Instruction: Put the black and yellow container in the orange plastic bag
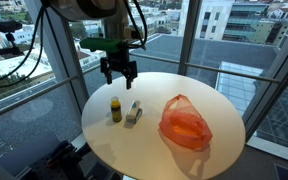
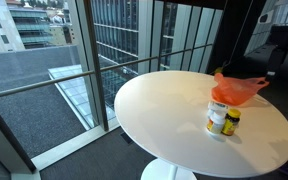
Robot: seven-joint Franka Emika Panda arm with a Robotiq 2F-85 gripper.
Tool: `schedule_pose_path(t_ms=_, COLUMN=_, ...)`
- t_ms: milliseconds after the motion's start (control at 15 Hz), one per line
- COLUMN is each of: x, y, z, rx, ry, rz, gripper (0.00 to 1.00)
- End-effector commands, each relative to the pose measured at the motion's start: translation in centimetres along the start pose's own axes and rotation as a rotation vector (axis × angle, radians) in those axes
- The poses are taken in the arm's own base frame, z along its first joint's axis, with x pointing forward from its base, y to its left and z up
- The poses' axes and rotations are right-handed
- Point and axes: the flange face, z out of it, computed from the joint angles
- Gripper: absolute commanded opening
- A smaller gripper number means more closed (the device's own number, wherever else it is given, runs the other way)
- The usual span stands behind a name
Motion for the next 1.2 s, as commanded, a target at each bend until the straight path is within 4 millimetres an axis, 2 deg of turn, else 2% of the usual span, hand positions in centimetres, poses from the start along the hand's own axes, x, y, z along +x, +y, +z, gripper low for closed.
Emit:
schedule_pose_path(t_ms=0, x=0.2, y=-0.5, z=1.1, rx=0.003, ry=0.016, rz=-0.029, gripper=1.0)
schedule_pose_path(t_ms=600, x=-0.3, y=-3.1, z=6.4, rx=0.032, ry=0.129, rz=-0.111, gripper=1.0)
schedule_pose_path(t_ms=867, x=0.2, y=-5.0, z=7.8, rx=0.02, ry=0.147, rz=-0.15, gripper=1.0)
schedule_pose_path(t_ms=1133, x=1.7, y=-6.5, z=8.4, rx=0.012, ry=0.144, rz=-0.172, gripper=1.0)
